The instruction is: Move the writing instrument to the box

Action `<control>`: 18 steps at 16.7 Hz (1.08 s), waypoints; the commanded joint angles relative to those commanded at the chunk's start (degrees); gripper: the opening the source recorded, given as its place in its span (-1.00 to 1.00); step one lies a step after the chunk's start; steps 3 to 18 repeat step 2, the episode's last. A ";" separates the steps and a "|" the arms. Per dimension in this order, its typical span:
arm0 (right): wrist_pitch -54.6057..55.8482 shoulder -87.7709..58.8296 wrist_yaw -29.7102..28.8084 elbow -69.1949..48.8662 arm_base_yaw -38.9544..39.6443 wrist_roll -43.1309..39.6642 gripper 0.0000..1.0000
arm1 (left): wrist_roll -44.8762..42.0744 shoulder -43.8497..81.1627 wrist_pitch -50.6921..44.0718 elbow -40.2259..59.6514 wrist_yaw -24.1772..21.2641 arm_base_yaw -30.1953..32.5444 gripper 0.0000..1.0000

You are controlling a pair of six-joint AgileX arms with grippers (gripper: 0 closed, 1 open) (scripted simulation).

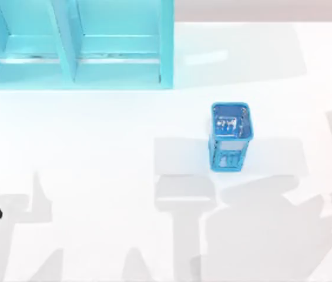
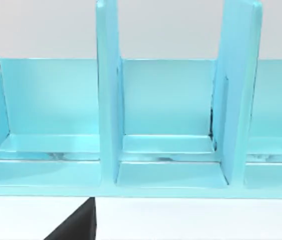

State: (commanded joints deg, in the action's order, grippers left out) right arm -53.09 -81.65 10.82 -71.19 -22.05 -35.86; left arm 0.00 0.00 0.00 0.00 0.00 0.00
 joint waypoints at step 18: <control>0.00 0.00 0.00 0.00 0.00 0.00 1.00 | 0.00 0.00 0.00 0.00 0.00 0.00 1.00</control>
